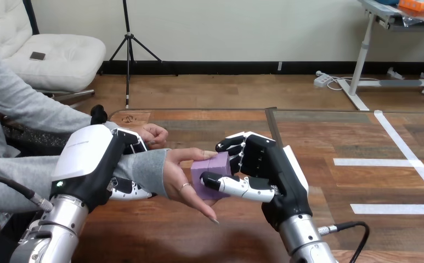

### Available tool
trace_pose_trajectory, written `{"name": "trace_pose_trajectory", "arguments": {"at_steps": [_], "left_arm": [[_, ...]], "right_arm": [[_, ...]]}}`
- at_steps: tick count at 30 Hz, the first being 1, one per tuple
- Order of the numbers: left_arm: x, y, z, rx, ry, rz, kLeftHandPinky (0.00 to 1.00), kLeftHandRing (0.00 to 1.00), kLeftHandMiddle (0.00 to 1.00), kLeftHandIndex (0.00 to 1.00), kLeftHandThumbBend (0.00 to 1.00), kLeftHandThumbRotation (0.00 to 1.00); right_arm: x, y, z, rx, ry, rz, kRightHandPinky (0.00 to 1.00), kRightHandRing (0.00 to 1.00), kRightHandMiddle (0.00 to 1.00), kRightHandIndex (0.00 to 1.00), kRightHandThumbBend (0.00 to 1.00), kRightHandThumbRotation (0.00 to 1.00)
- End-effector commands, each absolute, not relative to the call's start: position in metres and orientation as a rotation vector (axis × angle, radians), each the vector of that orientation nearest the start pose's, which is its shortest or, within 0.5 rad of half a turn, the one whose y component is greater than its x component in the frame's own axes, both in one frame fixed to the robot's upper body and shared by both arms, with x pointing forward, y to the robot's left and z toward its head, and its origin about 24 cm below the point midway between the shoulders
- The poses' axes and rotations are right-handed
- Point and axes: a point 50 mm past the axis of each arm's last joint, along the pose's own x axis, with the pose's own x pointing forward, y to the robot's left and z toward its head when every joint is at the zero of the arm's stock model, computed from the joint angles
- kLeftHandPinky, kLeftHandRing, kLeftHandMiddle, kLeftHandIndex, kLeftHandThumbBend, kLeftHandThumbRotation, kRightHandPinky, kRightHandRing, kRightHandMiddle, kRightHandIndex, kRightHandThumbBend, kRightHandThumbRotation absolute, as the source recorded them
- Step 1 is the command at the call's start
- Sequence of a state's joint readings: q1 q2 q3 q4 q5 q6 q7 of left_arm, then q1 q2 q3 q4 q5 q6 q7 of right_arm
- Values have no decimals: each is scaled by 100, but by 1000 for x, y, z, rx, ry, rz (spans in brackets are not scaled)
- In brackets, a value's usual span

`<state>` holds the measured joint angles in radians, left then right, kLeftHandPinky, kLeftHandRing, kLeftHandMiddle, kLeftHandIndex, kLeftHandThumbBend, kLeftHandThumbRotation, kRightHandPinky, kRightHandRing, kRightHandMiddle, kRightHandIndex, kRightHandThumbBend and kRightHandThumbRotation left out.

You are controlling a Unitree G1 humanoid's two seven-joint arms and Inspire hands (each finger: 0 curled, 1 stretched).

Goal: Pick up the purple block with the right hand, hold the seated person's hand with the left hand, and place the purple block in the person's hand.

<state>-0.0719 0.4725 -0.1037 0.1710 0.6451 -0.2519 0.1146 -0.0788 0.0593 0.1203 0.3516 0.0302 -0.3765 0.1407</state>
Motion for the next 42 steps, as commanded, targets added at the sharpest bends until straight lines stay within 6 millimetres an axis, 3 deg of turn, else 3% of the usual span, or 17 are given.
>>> {"name": "trace_pose_trajectory", "arguments": {"at_steps": [1,6,13,28,42], "left_arm": [[285,170,113,1072,-523,-115,28,36,43,45,74,3],[282,171,114,1099,-512,-119,35,44,50,52,75,11],[279,171,116,1100,-495,-134,41,53,60,60,76,22],[272,173,117,1080,-479,-150,45,58,65,65,76,28],[262,174,116,1044,-440,-171,54,66,70,69,73,30]], "right_arm": [[262,-68,47,140,-201,388,38,44,48,50,89,0],[261,-70,48,136,-179,400,41,48,53,55,92,3],[261,-72,49,115,-167,405,47,55,60,62,94,20],[261,-76,50,25,-164,411,57,65,68,71,91,54],[262,-83,50,36,-161,410,62,70,72,74,94,70]]}}
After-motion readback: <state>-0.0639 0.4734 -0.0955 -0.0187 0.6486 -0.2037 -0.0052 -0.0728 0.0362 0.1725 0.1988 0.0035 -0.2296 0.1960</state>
